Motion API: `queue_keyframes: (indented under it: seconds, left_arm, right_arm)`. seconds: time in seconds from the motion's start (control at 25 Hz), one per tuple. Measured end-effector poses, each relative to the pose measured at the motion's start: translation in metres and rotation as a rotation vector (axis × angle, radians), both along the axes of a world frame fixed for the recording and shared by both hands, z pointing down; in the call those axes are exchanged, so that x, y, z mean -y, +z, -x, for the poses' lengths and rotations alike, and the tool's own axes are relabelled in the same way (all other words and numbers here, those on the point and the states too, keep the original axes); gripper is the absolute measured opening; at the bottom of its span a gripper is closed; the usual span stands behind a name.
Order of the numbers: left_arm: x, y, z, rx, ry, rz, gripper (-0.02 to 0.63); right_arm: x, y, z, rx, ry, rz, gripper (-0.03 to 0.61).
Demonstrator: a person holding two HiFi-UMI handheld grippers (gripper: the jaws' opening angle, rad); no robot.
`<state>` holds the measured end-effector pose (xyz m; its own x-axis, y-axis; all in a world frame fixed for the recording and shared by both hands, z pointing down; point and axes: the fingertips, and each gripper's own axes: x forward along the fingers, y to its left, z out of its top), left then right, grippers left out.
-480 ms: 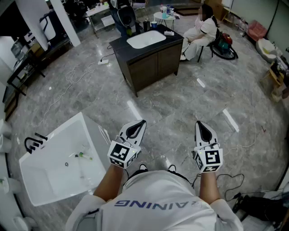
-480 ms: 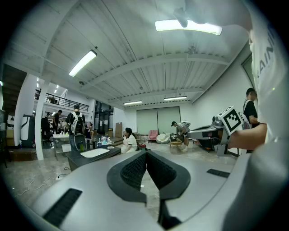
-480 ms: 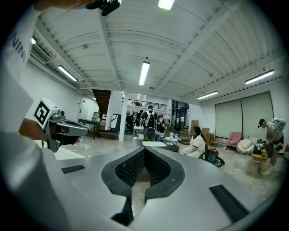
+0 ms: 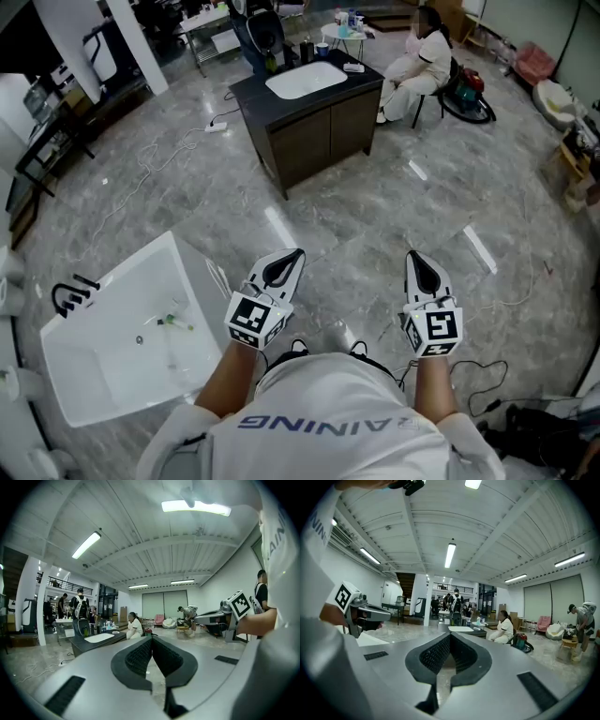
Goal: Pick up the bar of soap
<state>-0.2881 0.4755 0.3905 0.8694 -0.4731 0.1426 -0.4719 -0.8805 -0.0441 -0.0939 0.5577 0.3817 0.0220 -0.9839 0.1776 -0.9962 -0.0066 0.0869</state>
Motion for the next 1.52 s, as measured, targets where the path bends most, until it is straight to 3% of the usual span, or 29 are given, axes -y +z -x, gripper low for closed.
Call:
queue_keyframes:
  seconds: [0.84, 1.28, 1.52]
  left_arm:
    - [0.044, 0.03, 0.097, -0.012, -0.006, 0.021, 0.005]
    - [0.104, 0.04, 0.074, -0.008, -0.022, 0.051, 0.005]
    - [0.155, 0.031, 0.027, 0.012, -0.042, 0.037, 0.005]
  right_arm:
    - [0.046, 0.016, 0.101, -0.022, -0.017, 0.009, 0.014]
    - [0.111, 0.028, 0.073, -0.029, -0.026, 0.038, 0.014]
    - [0.167, 0.02, 0.024, -0.056, -0.029, -0.001, 0.014]
